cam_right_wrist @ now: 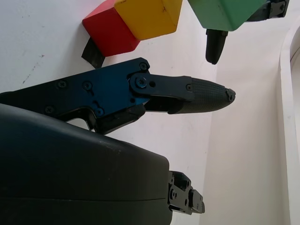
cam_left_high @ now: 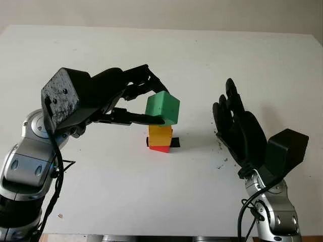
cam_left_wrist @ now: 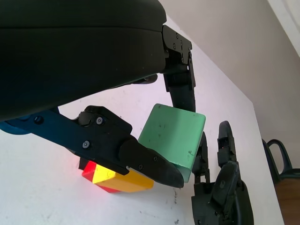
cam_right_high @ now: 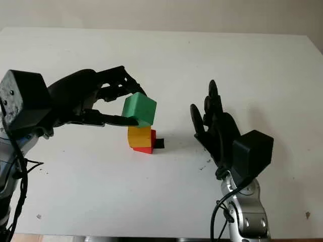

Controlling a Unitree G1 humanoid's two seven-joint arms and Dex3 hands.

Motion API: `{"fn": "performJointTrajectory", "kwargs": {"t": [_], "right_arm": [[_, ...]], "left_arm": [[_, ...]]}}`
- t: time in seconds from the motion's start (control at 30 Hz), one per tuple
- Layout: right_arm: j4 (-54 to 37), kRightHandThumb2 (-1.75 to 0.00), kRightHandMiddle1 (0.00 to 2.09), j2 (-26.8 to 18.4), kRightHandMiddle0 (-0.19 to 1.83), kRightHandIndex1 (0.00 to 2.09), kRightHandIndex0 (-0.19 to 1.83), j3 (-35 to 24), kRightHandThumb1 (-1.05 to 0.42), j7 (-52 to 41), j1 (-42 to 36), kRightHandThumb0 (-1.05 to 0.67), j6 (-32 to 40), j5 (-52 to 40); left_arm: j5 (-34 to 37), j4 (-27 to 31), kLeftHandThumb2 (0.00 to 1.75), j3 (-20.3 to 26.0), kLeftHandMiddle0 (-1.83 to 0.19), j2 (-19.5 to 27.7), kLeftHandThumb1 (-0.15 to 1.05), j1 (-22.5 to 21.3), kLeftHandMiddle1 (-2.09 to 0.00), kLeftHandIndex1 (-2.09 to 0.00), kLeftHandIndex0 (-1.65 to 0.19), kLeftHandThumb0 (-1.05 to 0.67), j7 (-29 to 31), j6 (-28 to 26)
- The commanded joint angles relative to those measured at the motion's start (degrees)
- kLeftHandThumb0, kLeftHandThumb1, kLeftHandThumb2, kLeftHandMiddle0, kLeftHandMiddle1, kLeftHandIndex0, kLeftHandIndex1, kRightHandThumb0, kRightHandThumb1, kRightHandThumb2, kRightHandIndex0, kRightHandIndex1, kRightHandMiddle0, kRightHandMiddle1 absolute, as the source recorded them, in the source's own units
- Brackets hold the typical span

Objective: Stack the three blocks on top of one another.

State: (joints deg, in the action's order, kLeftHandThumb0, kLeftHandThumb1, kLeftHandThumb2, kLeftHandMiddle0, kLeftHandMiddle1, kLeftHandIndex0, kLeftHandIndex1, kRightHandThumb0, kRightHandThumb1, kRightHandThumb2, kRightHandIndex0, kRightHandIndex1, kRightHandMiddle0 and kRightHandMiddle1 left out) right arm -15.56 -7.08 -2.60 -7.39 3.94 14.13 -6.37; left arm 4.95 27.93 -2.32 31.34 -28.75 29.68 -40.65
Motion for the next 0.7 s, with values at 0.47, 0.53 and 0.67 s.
{"fn": "performJointTrajectory", "kwargs": {"t": [0.47, 0.53, 0.67], "right_arm": [[-0.79, -0.47, 0.00, -0.26, -0.19, 0.00, -0.19, -0.61, -1.05, -0.47, -0.21, -0.71, -0.36, -0.29], [-0.84, -0.47, 0.00, -0.33, -0.19, 0.00, -0.19, -0.54, -1.05, -0.67, -0.17, -0.71, -0.27, -0.37], [-0.60, -0.48, 0.00, -0.45, -0.19, 0.00, -0.19, -0.44, -1.05, -0.53, -0.29, -0.70, -0.92, 0.34]], "left_arm": [[-0.54, 2.80, 0.12, -0.09, -0.22, 3.09, 1.05, -0.68, -0.05, -1.60, -0.22, -0.40, 0.12, -3.51], [-0.98, 3.13, 0.10, -0.40, -0.23, 3.79, 1.05, -0.75, -0.05, -1.58, -0.23, -0.39, 0.22, -3.90], [-1.51, 3.36, 0.09, -0.53, -0.24, 4.54, 1.05, -0.81, -0.06, -1.56, -0.24, -0.39, 0.14, -3.84]]}}
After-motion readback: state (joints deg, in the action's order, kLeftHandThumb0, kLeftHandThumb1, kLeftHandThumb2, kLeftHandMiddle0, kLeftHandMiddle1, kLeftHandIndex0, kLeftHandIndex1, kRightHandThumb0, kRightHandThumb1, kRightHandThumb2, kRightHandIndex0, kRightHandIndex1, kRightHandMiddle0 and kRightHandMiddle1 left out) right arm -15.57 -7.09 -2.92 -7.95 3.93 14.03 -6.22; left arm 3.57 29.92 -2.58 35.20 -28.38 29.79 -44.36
